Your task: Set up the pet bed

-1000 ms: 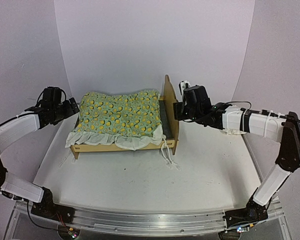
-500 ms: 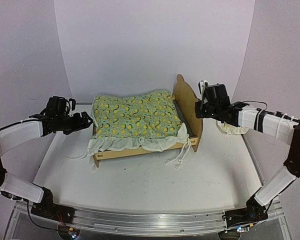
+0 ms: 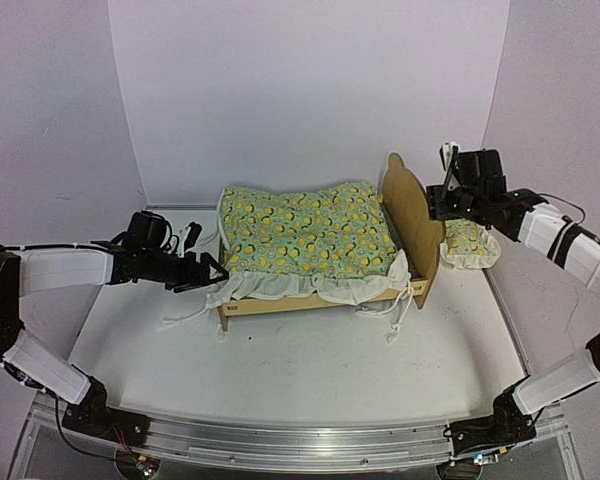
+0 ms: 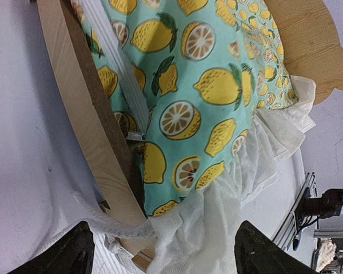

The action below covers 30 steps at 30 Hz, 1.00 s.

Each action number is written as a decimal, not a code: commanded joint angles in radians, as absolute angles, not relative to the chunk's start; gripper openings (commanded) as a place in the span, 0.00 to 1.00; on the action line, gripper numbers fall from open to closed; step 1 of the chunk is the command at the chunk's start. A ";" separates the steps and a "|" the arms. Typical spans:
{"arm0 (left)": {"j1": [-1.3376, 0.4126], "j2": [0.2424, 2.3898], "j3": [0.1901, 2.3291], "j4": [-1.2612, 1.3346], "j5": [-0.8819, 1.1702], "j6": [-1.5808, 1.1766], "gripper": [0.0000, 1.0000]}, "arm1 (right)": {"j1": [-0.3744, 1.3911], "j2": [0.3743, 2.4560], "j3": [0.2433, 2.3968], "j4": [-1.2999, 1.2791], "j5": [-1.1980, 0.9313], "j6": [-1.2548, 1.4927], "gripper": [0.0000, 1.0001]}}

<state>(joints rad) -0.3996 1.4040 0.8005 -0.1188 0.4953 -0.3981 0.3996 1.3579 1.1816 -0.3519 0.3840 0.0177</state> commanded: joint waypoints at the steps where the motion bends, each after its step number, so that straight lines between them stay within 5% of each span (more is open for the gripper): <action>1: -0.409 1.458 0.798 -0.061 0.599 -0.410 0.79 | 0.430 1.273 1.313 -0.399 0.351 -0.046 0.74; 9: -0.420 1.421 0.802 -0.076 0.639 -0.458 0.40 | 0.716 1.373 1.442 -0.392 0.353 -0.182 0.74; 13: -0.429 1.374 0.821 -0.107 0.648 -0.480 0.19 | 0.766 1.464 1.458 -0.344 0.165 -0.171 0.75; 20: -0.452 1.288 0.857 -0.133 0.671 -0.524 0.15 | 0.814 1.654 1.407 -0.100 -0.303 -0.197 0.83; 22: -0.459 1.273 0.858 -0.131 0.673 -0.535 0.01 | 0.854 1.710 1.426 -0.057 -0.351 -0.247 0.85; 30: -0.475 1.250 0.887 -0.054 0.716 -0.611 0.00 | 0.991 1.922 1.474 0.171 -0.344 -0.377 0.91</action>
